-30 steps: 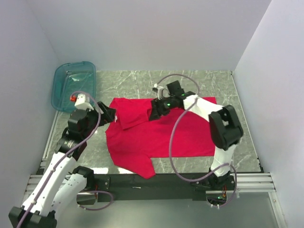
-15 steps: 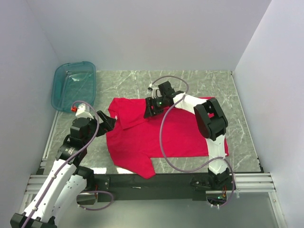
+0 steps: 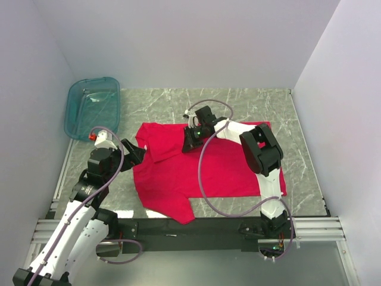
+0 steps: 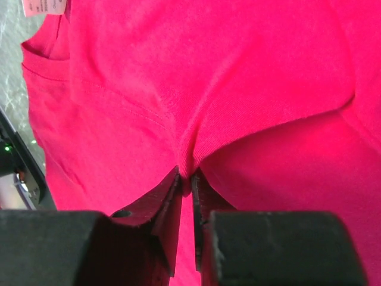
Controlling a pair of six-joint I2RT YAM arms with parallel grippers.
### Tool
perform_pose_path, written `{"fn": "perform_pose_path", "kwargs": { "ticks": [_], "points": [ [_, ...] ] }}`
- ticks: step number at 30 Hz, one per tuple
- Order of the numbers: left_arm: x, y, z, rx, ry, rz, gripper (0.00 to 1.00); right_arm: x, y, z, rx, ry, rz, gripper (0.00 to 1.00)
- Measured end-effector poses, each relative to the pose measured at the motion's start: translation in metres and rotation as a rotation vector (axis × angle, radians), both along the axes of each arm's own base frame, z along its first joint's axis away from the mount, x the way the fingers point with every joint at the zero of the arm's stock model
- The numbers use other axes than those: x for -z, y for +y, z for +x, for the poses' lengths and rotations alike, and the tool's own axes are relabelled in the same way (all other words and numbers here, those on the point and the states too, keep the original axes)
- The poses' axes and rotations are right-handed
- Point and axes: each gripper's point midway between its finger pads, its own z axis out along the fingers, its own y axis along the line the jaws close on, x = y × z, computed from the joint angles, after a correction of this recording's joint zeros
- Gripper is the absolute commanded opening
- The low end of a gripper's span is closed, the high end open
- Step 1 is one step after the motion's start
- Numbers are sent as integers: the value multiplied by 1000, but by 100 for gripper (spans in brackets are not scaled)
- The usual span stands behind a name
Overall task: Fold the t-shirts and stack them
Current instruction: Fold the tshirt
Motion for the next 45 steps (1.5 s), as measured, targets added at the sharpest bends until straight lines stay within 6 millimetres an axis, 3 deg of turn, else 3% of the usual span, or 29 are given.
{"fn": "perform_pose_path", "kwargs": {
  "ticks": [6,12,15,18,22,28,32,35,38,40,43,45],
  "points": [
    [-1,0,0,0,-4,-1,94,4,-5,-9,2,22,-12,16],
    [-2,0,0,1,-6,-2,94,-12,-10,-18,4,12,0,18],
    [-2,0,0,1,-6,-2,94,-22,-9,-17,5,-5,12,23],
    [-2,0,0,1,-7,-2,94,-24,-9,-17,8,-4,13,41],
    [-2,0,0,1,-6,-2,94,-20,-14,-19,12,3,-14,52],
    [5,-3,2,11,20,0,93,-17,-51,-15,-1,-39,-141,57],
    [27,-10,5,22,116,-12,85,-54,-100,-14,-127,-178,-133,59],
    [52,-17,3,22,226,-49,78,-90,-143,-40,-240,-375,-151,59],
    [77,-24,-9,21,352,-103,80,-115,-165,-95,-440,-628,-170,63],
    [90,-28,-19,15,433,-142,81,-110,-174,-130,-570,-736,-178,66],
    [106,-33,-39,-4,560,-204,80,-82,-187,-179,-745,-797,-171,69],
    [118,-34,-57,-26,661,-219,78,-67,-185,-205,-850,-801,-125,69]
  ]
}}
